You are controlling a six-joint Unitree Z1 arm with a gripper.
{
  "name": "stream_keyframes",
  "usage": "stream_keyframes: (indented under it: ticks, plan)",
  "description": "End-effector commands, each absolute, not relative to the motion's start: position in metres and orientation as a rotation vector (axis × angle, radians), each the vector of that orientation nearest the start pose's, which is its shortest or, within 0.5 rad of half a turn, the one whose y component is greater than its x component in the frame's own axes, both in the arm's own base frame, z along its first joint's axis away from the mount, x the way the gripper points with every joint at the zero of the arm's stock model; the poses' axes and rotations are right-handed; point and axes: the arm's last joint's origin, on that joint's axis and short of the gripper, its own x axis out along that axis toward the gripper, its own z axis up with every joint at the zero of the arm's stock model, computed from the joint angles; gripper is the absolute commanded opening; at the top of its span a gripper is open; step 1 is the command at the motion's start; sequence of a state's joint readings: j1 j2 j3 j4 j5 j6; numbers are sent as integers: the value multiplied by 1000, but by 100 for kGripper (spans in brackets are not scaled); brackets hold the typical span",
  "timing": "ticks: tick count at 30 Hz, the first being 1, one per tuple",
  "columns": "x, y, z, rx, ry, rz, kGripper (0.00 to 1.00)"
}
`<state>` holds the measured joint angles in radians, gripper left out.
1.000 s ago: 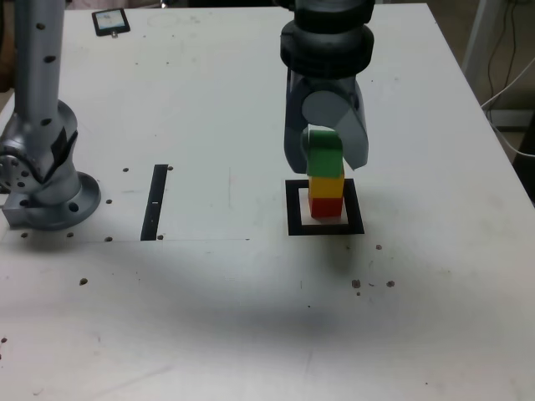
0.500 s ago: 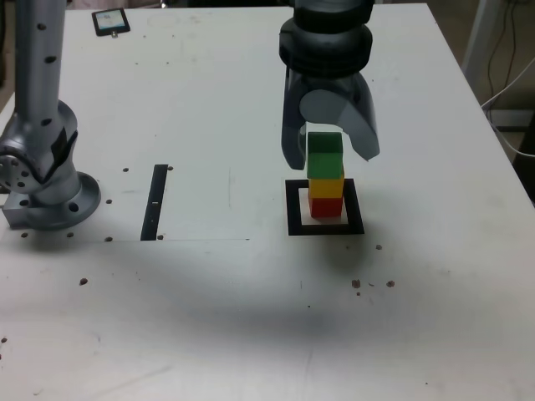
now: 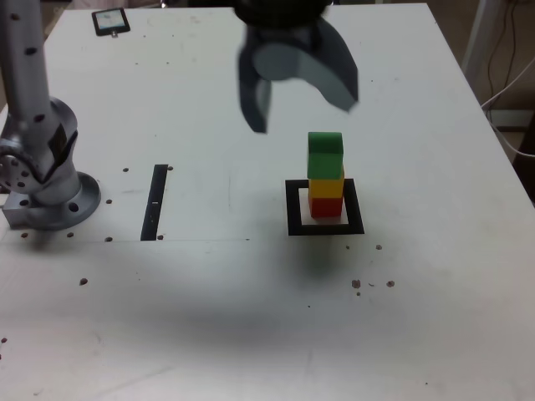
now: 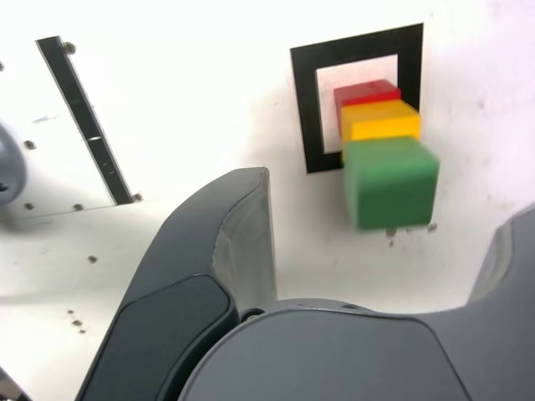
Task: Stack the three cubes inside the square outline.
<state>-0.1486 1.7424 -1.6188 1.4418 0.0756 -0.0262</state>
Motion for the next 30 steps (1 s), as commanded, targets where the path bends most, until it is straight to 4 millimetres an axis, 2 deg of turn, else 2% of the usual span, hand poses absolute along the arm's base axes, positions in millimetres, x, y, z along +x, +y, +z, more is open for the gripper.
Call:
stream_keyframes:
  ticks: [1, 9, 18, 23, 30]
  plan:
    - [269, -36, 365, 149, 1547, -43, 99]
    - [203, -27, 375, 128, 1519, -71, 99]
    - [136, -15, 346, 114, 1536, -55, 99]
    - [122, -14, 322, 110, 1631, -63, 99]
    - [125, -14, 297, 116, 1709, -59, 99]
